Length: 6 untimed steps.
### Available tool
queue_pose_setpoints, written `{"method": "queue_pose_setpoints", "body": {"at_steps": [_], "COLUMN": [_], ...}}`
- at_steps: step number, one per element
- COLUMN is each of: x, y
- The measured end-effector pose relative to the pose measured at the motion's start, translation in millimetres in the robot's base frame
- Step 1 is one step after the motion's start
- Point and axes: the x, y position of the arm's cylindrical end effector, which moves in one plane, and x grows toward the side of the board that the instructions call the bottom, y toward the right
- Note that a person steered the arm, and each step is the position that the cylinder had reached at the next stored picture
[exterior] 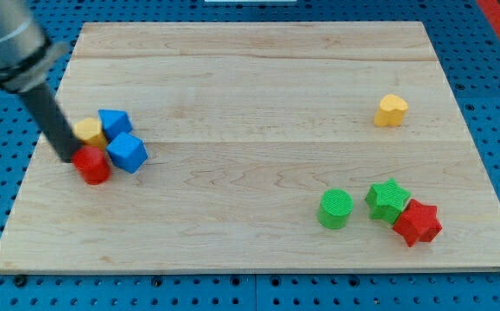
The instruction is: Move the blue cube above the green star
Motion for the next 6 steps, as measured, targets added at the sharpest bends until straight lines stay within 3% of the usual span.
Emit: {"method": "queue_pose_setpoints", "body": {"at_steps": [2,4,5,6], "x": [0,-39,-29,-60], "y": [114,151,204,235]}}
